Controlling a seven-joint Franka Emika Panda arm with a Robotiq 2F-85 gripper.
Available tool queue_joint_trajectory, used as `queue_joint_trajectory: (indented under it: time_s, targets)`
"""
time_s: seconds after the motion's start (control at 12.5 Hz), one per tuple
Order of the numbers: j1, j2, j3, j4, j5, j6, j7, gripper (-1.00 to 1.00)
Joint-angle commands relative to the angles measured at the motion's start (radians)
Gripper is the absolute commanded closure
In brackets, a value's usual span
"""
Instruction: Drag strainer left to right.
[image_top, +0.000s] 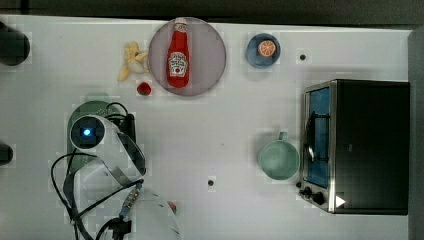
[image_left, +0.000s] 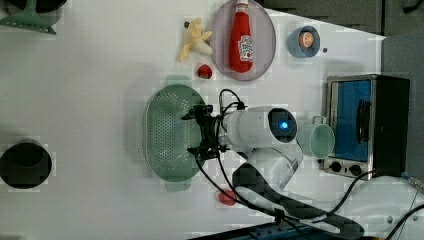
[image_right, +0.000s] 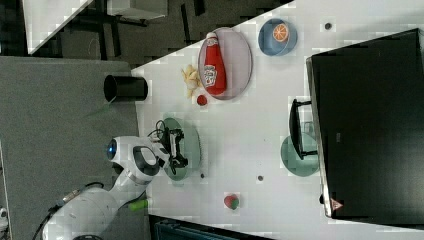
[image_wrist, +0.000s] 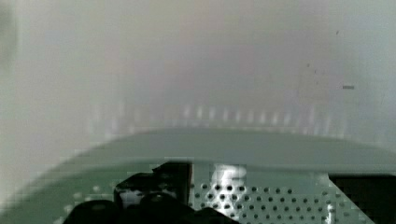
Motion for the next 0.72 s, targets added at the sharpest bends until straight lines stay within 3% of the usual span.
queue_joint_trajectory:
  time_s: [0.08,0.72]
  targets:
    - [-0.004,-0.030,-0.041,0.000,0.014,-0.016,0.050,-1.00]
    - [-0.083,-0.129,-0.100,-0.122,0.007,-0.006,-0.040,-1.00]
